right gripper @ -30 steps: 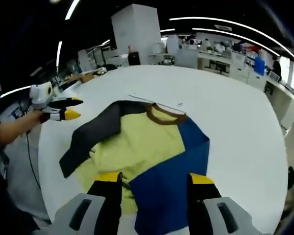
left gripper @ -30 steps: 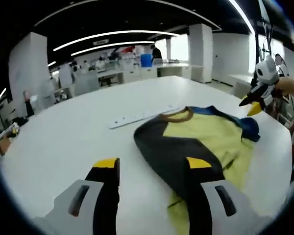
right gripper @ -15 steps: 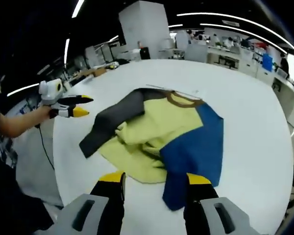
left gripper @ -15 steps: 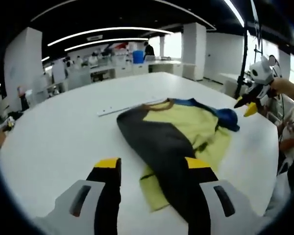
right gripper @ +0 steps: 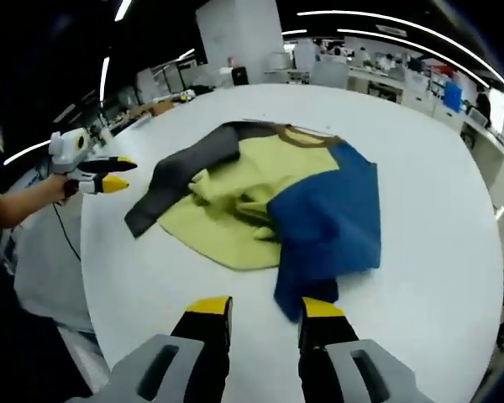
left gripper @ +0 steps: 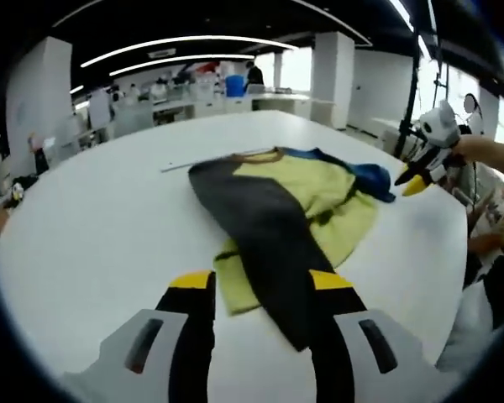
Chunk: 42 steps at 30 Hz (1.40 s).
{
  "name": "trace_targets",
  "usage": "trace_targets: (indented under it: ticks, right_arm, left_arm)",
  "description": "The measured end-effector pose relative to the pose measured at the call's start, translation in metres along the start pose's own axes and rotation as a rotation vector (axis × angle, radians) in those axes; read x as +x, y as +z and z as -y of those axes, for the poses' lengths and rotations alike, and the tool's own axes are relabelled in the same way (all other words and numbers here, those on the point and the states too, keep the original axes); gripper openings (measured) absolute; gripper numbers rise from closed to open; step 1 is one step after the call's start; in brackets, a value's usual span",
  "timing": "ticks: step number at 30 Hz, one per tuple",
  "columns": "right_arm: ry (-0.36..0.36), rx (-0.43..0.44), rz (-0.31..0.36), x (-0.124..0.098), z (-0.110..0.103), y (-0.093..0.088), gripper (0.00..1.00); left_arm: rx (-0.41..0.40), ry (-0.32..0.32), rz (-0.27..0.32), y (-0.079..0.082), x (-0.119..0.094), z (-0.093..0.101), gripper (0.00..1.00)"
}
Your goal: Fold the garment on the visible template until the final outline fits inside the template.
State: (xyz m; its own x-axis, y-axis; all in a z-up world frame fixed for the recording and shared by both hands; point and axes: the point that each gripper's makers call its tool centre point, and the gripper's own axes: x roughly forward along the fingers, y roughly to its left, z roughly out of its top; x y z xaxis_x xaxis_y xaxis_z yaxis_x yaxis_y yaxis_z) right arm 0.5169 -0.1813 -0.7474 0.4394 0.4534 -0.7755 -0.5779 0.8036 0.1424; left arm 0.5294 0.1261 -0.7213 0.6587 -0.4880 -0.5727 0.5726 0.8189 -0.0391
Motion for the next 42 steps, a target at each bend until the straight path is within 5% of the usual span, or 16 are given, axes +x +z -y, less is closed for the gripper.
trace_targets:
  ticks: [7,11,22,27,35,40,42]
  right_arm:
    - [-0.062,-0.103,-0.046,0.007,0.009,-0.013,0.23]
    - [-0.122,-0.23,-0.063,0.012,0.017,-0.014,0.17]
    - [-0.126,-0.245,-0.062,0.021,0.019,-0.014,0.11]
    - [-0.127,-0.228,-0.049,0.023,0.02,-0.012,0.07]
    - [-0.169,-0.235,-0.038,0.023,0.025,-0.011,0.01]
    - [-0.188,-0.254,-0.051,0.024,0.027,-0.011,0.0]
    - [-0.187,-0.246,-0.054,0.023,0.026,-0.011,0.0]
  left_arm:
    - [-0.03,-0.019,-0.05,-0.025,0.003,0.013,0.37]
    - [-0.046,-0.005,-0.081,-0.036,0.01,0.019,0.34]
    - [0.044,0.027,-0.15,-0.053,0.014,0.027,0.29]
    - [-0.026,0.026,-0.142,-0.056,0.014,0.029,0.25]
    - [-0.005,0.033,-0.134,-0.055,0.014,0.029,0.2]
    - [-0.002,0.011,-0.136,-0.055,0.014,0.033,0.02]
    - [0.004,0.015,-0.139,-0.055,0.015,0.032,0.02]
